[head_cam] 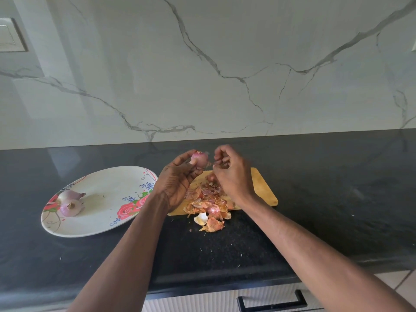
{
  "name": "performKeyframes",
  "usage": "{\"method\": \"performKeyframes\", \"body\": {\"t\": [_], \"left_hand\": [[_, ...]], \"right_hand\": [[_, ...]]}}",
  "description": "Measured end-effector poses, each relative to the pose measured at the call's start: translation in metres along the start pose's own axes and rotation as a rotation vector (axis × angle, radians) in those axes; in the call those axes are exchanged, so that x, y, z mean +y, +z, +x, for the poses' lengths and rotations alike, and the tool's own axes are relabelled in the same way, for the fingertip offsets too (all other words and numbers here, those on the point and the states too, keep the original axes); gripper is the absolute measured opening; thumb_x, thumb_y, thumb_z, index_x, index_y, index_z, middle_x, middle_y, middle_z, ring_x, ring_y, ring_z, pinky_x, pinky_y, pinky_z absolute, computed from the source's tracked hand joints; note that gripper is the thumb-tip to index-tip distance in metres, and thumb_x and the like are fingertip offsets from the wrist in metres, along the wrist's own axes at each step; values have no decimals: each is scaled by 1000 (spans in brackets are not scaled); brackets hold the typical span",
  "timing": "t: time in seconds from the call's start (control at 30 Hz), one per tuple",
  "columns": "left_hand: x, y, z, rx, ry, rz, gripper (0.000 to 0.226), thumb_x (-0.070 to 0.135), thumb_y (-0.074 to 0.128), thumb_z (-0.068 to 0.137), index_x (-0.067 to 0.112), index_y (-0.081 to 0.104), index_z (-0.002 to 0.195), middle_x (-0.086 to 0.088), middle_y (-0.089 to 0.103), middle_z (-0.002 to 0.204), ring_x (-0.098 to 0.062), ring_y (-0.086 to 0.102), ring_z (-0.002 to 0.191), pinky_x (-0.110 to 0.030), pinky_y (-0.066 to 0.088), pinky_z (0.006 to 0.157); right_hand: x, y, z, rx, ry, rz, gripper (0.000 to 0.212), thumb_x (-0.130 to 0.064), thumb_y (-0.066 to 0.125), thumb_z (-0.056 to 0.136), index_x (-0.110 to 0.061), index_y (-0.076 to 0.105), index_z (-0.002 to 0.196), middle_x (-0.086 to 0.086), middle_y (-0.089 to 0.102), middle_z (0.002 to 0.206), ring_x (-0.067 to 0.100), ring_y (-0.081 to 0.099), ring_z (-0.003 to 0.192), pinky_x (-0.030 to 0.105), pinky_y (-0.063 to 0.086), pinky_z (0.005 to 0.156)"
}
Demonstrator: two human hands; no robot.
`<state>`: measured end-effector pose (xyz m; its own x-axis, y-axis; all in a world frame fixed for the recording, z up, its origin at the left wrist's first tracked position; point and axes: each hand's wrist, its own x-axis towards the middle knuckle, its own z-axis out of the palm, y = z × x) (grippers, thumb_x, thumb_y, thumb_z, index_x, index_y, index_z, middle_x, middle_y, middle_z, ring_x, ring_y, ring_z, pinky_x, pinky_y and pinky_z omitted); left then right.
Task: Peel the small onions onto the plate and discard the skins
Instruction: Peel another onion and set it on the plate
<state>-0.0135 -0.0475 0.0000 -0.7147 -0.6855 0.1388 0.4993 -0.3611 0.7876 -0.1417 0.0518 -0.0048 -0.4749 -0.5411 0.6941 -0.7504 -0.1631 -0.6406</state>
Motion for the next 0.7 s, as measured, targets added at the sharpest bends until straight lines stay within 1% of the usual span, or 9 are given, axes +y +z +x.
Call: {"method": "performKeyframes", "body": {"t": [0.07,0.17,0.23,0.3,0.43,0.57,0.7], "left_hand": [[-1,0,0,-1,-4,6,36,0,63,83,1,65,119,-16,72,109,-20,68,90,-25,59,78],[0,-2,-1,7,-10,16,35,0,63,85,1,65,119,-13,74,102,-17,69,85,-24,58,73],[0,-1,-2,19,-15,40,33,1,63,84,1,66,117,-12,74,99,-16,69,82,-23,58,69],[0,-1,-2,28,-15,65,31,3,65,83,1,68,114,-12,74,98,-16,69,80,-23,57,66],[-1,0,-1,53,-22,112,20,0,59,94,1,69,110,-9,73,94,-14,66,72,-22,55,60],[-1,-1,-1,97,-20,128,16,5,57,97,2,70,106,-10,71,90,-14,62,70,-24,53,59],[1,0,-1,138,-60,83,17,14,55,100,1,65,105,-16,66,89,-18,58,68,-25,51,55]], "right_hand": [[1,-1,1,-48,-52,7,32,-2,75,85,-12,72,115,0,64,100,0,57,84,11,51,70],[-1,0,-2,-107,-121,21,34,-4,74,87,-10,72,120,-2,61,99,-2,55,87,7,48,73],[0,0,-2,-106,-143,13,32,-3,73,87,-9,72,119,-3,61,98,-3,56,86,6,48,74],[0,-1,-3,-90,-176,7,30,-3,73,87,-8,73,116,-1,63,99,2,57,85,7,49,74],[0,2,-5,-100,-249,-31,17,1,73,86,-7,76,101,3,66,95,9,61,85,14,53,71],[0,3,-5,-99,-222,-46,11,6,70,87,-3,72,92,4,66,93,9,60,85,23,54,72],[0,5,-6,-78,-168,-50,9,5,67,89,-4,68,92,4,66,90,8,58,81,27,52,68]]}}
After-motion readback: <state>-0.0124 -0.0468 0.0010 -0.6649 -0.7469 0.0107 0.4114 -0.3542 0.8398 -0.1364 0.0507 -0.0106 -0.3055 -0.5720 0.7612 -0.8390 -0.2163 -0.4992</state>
